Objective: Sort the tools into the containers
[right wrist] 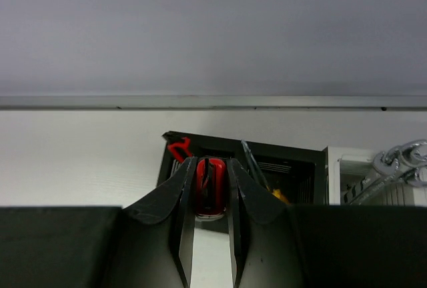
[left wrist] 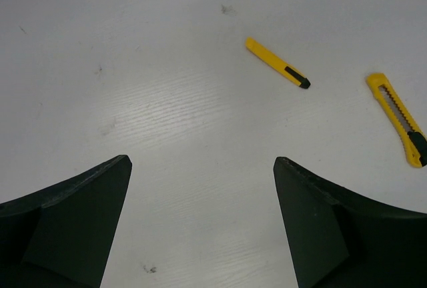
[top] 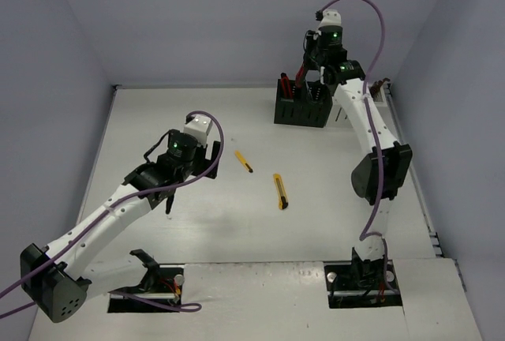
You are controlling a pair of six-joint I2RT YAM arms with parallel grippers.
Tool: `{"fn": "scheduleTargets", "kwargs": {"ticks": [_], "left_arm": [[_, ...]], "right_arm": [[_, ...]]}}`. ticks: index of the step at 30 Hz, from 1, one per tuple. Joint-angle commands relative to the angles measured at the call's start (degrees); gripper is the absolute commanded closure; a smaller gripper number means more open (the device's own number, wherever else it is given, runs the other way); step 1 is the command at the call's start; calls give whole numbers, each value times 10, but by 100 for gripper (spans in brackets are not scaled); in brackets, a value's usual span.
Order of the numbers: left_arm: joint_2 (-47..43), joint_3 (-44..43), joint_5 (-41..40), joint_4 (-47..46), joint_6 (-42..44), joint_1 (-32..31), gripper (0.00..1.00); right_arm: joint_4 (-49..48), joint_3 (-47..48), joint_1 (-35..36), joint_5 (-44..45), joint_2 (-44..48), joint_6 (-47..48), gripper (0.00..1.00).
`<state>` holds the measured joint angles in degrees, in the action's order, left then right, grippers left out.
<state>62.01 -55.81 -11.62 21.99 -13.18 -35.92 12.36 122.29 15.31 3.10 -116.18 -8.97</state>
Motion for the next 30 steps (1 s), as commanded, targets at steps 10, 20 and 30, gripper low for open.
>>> {"fn": "scheduleTargets", "kwargs": {"ticks": [10,20,30], "left_arm": [[3,-37,-30,11,4,8,15],[12,-34,-29,7,4,9,15],[8,-28,-35,15,5,13,15]], "right_arm": [[-93,43,2,54,-96,76,100],[-180,-5,12,89,-107,127,100],[-204,-42,10,59,-137,90,100]]}}
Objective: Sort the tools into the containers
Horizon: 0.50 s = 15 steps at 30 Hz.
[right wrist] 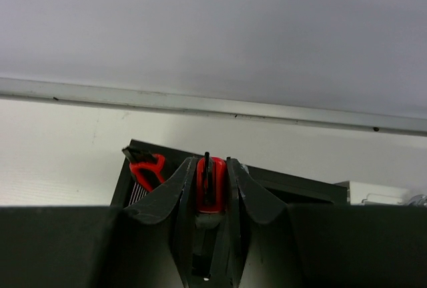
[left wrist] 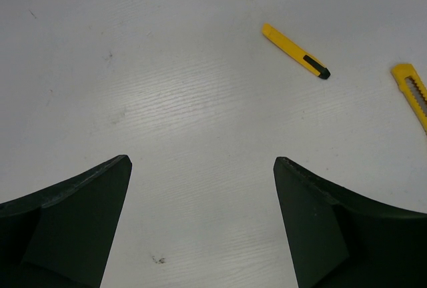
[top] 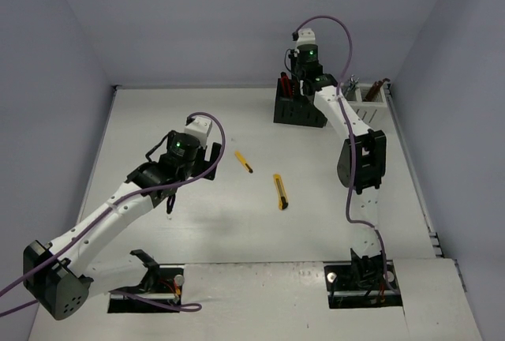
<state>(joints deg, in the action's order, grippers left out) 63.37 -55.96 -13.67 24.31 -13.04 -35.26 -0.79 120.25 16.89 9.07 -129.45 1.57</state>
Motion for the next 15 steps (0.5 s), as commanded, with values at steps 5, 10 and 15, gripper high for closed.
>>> {"fn": "scheduleTargets", "kwargs": {"ticks": [5,10,15], "left_arm": [[-6,-22,-13,-7,1,9,15],[-4,-22,-12,-8,0,11,15],[-4,-20,-8,-9,-1,12,15]], "right_arm": [[-83,-65,-10,-22,-4,-58,100],[-90,-84,-13,-26,-8,-70,100],[-90,-99,-20,-34,-6,-78,99]]}}
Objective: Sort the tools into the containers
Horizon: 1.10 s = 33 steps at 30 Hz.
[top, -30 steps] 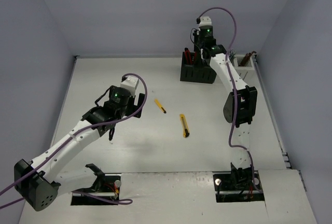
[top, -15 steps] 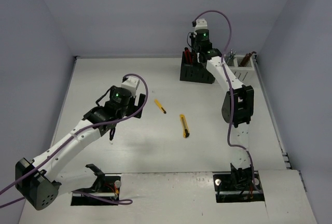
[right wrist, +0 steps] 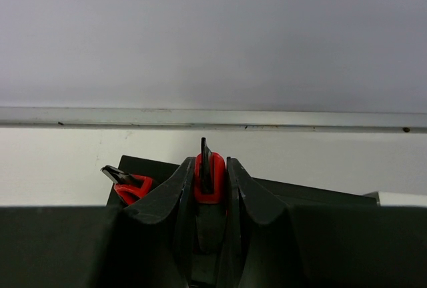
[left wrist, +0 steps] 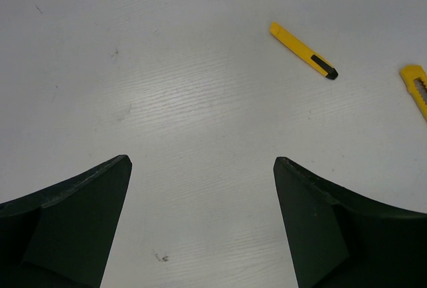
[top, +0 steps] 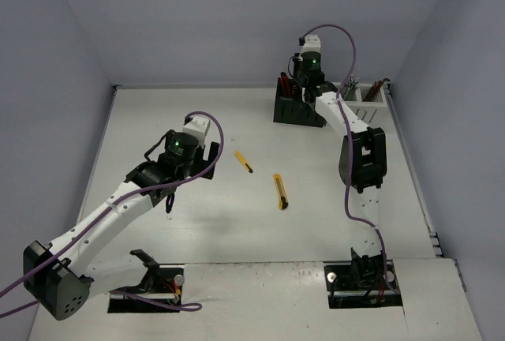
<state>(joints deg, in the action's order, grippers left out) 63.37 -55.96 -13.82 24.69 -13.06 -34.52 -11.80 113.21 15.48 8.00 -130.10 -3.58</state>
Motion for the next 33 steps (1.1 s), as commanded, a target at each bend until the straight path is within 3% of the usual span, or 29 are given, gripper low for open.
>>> {"fn": "scheduleTargets", "kwargs": {"ticks": [1,5,10,15,26,33], "left_arm": [[-4,-20,-6,-13,-1,5,15],[-7,-18,-8,-13,-1,4,15],[-9,-18,-7,-13,-4,4,15],[-14,-20,-7,-12,-7,6,15],[-28,-45,-4,4,-17,6,15],[-27,-68,-4,19,-28,7,15]], "right_arm": [[20,-31,-6,-25,2,-26,99],[21,-34,-6,-29,11,-21,94],[22,-27,-7,-42,30,-17,49],[25,-21,-8,-50,58,-16,30],[45,-18,-7,-104,201,-7,6],[75,-107,-5,-133,323,-24,4]]}}
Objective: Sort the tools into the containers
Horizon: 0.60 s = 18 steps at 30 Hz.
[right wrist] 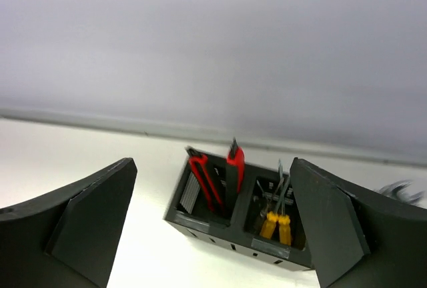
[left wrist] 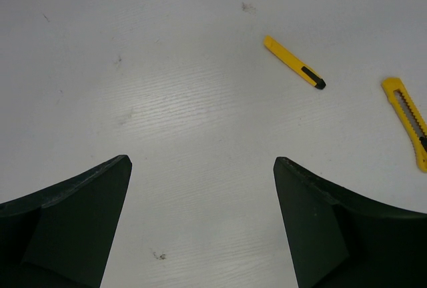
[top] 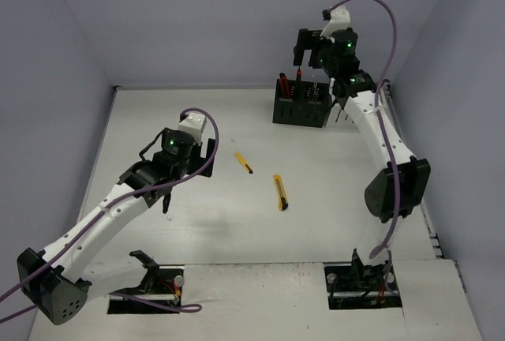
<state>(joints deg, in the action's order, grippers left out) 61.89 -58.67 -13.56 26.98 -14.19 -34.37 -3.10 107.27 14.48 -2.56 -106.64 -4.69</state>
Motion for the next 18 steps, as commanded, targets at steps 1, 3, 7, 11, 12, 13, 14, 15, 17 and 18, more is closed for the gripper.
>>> {"fn": "scheduleTargets", "kwargs": {"ticks": [1,3,7,11,12,13,14,15,17,18], "left_arm": [[-9,-43,-9,0,-17,5,15],[-7,-47,-13,5,-21,5,15],[-6,-53,-17,10,-22,5,15],[-6,-58,-18,12,-19,5,15],[-6,-58,-19,12,-19,5,15],[-6,-59,-18,12,-20,5,15],[-6,-60,-16,13,-20,6,15],[-5,-60,-15,13,-21,6,15],[-5,-59,-11,14,-23,6,15],[-5,-58,-9,14,-24,7,15]], "right_arm": [[-4,-62,5,-34,107,-18,5],[22,-102,11,-39,121,-22,10],[100,-196,39,-38,165,-28,17],[152,-285,95,-20,190,-35,21],[153,-302,105,-17,194,-45,21],[153,-335,123,-17,203,-54,22],[153,-359,136,-16,206,-68,22],[153,-374,144,-16,208,-78,22],[153,-403,160,-11,204,-105,23],[154,-417,169,-11,198,-116,24]]}}
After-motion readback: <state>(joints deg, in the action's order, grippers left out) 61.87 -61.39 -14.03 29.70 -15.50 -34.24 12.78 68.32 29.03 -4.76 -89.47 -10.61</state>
